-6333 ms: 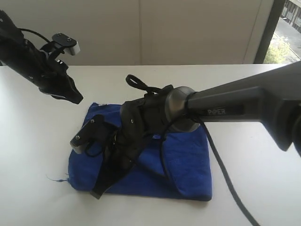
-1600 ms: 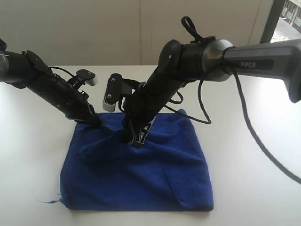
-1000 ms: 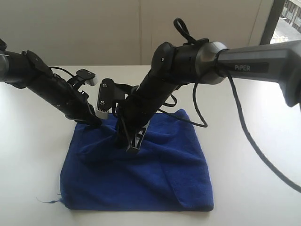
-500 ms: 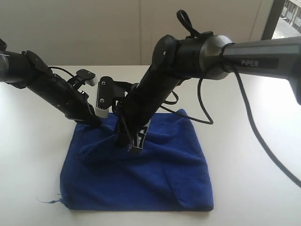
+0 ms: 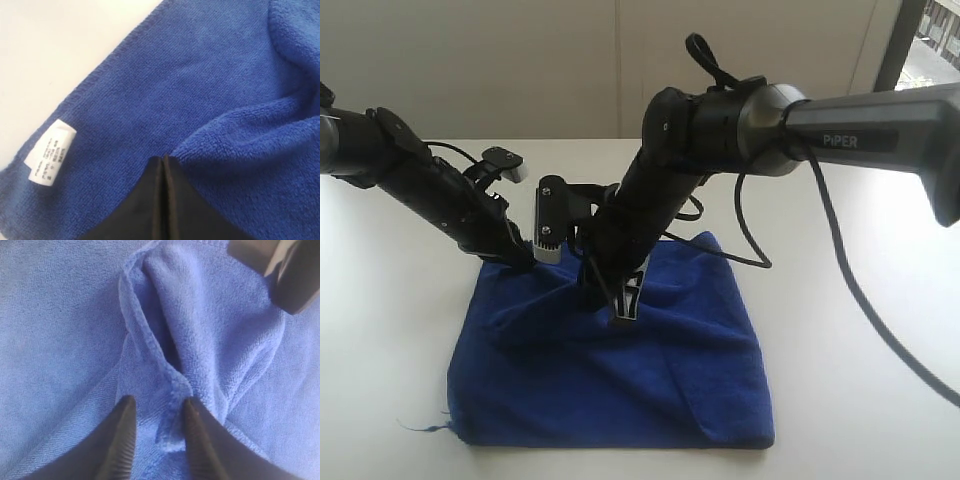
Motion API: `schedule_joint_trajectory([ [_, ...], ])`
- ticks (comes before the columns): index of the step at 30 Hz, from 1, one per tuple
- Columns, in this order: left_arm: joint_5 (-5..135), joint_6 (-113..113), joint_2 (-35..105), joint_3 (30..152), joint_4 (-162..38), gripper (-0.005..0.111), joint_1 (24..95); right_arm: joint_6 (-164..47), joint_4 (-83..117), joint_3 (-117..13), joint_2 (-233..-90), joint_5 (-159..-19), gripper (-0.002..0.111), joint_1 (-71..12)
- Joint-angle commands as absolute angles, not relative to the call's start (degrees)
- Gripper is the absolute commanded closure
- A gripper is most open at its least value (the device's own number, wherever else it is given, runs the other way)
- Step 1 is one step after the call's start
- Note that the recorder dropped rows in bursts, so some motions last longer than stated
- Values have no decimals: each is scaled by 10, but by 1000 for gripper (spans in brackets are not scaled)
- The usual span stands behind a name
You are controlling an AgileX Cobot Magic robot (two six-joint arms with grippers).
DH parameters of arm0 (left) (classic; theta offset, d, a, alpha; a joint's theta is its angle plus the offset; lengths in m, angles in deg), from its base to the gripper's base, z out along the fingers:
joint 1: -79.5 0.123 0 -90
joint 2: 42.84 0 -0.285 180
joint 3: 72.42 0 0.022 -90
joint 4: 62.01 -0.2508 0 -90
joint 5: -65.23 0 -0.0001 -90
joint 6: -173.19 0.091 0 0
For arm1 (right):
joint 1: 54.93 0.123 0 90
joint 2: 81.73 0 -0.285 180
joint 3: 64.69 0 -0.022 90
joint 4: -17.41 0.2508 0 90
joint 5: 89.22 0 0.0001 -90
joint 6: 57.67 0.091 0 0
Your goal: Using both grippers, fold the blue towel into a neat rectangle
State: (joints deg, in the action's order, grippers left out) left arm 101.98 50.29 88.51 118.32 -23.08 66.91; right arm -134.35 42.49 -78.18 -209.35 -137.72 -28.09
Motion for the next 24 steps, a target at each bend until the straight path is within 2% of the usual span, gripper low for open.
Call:
schedule_joint_trajectory([
  [1,1029,500,885,1188,-226,106,668,-1339,425,-783,-2093,-1377,94,-280],
  [3,1029,500,885,1188,-226,106,668,-1329,429,-783,-2093,-1376,108,-280],
  [10,1029,500,885,1188,-226,106,668,-1287,456,-783,-2066,-1411,108,-265],
  [17,1029,500,885,1188,-226,106,668,-1221,454,-783,-2064,-1454,108,-209],
  [24,1029,500,885,1188,-226,106,668,-1200,454,-783,-2072,-1428,108,-162],
])
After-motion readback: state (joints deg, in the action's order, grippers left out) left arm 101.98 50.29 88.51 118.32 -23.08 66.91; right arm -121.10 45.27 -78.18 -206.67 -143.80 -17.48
